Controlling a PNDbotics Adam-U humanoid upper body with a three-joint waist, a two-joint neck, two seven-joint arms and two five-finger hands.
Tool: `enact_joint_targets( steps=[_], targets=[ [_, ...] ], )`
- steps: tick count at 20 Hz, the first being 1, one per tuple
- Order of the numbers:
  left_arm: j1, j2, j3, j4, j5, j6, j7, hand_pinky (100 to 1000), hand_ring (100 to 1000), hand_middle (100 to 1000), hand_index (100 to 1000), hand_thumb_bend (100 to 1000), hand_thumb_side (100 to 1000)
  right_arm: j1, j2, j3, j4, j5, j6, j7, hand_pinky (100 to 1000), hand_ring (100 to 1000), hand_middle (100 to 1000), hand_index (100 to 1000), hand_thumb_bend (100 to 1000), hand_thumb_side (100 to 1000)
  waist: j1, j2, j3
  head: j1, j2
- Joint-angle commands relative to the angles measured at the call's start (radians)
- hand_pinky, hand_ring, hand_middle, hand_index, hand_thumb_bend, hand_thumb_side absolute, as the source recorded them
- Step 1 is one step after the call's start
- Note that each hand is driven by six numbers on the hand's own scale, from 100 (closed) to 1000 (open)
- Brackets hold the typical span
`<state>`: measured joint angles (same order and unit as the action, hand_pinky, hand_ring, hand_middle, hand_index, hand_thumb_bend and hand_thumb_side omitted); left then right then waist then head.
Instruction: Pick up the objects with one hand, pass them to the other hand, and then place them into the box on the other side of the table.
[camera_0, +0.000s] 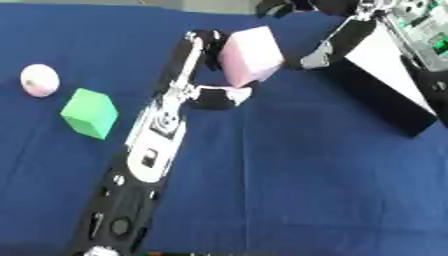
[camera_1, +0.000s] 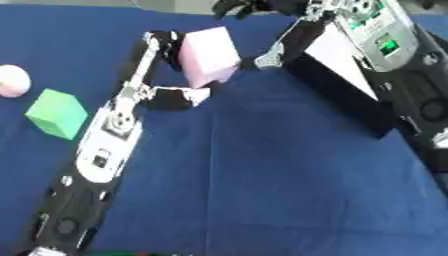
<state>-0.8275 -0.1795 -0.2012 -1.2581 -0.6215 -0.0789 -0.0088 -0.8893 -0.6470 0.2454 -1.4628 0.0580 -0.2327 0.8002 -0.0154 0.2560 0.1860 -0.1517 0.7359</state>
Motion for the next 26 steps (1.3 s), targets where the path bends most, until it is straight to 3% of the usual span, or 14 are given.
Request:
enact_joint_targets(
  steps=[1, 6, 16, 26],
  targets=[
    [-0.022, -0.011, 0.0, -0.015, 0.003, 0.001, 0.001, 488, 432, 391, 459, 100, 100, -0.022, -0.028, -0.002, -0.025, -0.008, -0.007, 0.019, 934, 1000, 870, 934, 404, 184, -0.009, -0.011, -0.001, 0.007, -0.02],
    [-0.028, -0.009, -0.003, -0.022, -0.002, -0.003, 0.001, 488, 432, 391, 459, 100, 100, -0.023, -0.028, -0.002, -0.034, -0.014, -0.01, 0.039, 934, 1000, 870, 934, 398, 191, -0.01, -0.007, -0.003, 0.014, -0.046],
    [-0.03, -0.02, -0.01, -0.031, 0.034, -0.02, -0.014, 488, 430, 392, 461, 100, 100, -0.018, -0.035, -0.003, -0.051, -0.03, -0.003, 0.039, 936, 1000, 871, 933, 394, 197, -0.014, -0.003, -0.005, 0.016, -0.058],
    [-0.029, -0.031, -0.011, -0.027, 0.056, -0.031, -0.006, 489, 432, 396, 468, 100, 100, -0.021, -0.032, -0.001, -0.045, -0.029, 0.005, 0.038, 933, 1000, 857, 912, 375, 223, -0.015, 0.0, -0.006, 0.01, -0.041]
  ],
)
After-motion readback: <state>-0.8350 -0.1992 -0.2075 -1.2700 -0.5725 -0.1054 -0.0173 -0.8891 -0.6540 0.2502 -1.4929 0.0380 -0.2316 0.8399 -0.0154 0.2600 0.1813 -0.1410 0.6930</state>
